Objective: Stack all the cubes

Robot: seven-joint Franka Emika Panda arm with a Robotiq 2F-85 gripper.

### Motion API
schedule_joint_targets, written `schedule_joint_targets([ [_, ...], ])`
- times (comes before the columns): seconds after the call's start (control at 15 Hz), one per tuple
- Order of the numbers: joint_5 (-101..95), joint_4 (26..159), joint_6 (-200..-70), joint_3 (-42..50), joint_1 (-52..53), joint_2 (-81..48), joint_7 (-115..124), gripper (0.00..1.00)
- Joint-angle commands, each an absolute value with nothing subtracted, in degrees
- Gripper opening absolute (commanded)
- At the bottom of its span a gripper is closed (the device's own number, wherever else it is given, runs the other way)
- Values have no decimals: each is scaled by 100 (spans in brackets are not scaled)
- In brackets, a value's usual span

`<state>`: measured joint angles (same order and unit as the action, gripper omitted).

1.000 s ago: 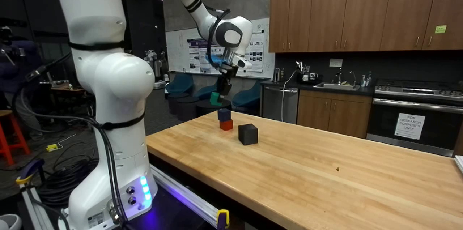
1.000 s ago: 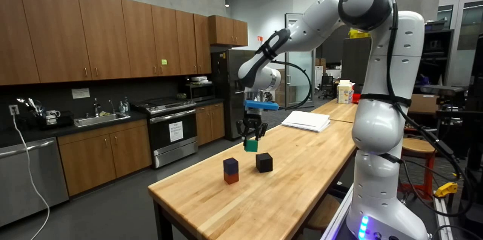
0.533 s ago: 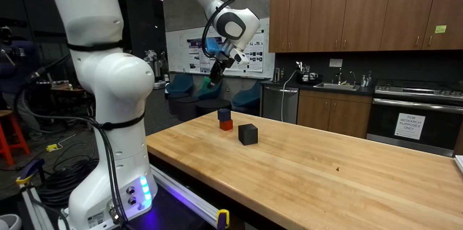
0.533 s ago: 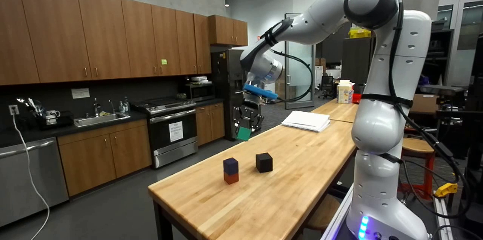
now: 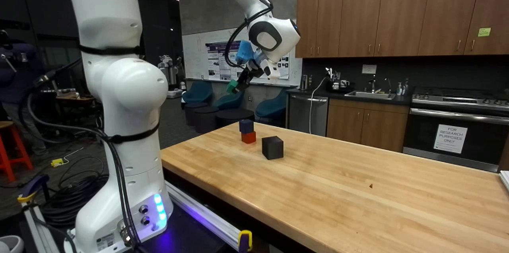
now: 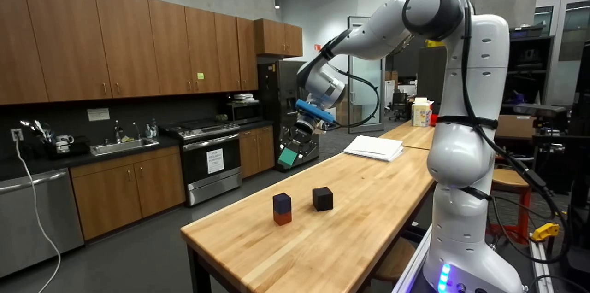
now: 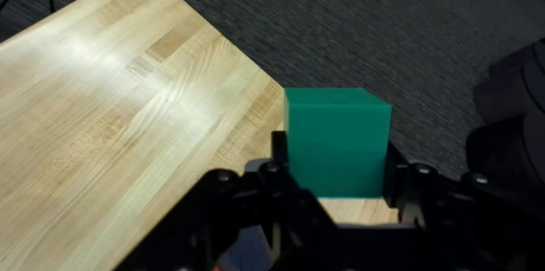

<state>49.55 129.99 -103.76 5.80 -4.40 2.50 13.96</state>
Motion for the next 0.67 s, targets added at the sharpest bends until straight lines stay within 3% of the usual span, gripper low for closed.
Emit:
schedule_joint_targets([
  [0.0, 5422, 12582, -9997, 694, -605, -248, 1375, 24],
  [0.6, 6022, 12225, -9465, 832, -833, -1104, 1455, 24],
])
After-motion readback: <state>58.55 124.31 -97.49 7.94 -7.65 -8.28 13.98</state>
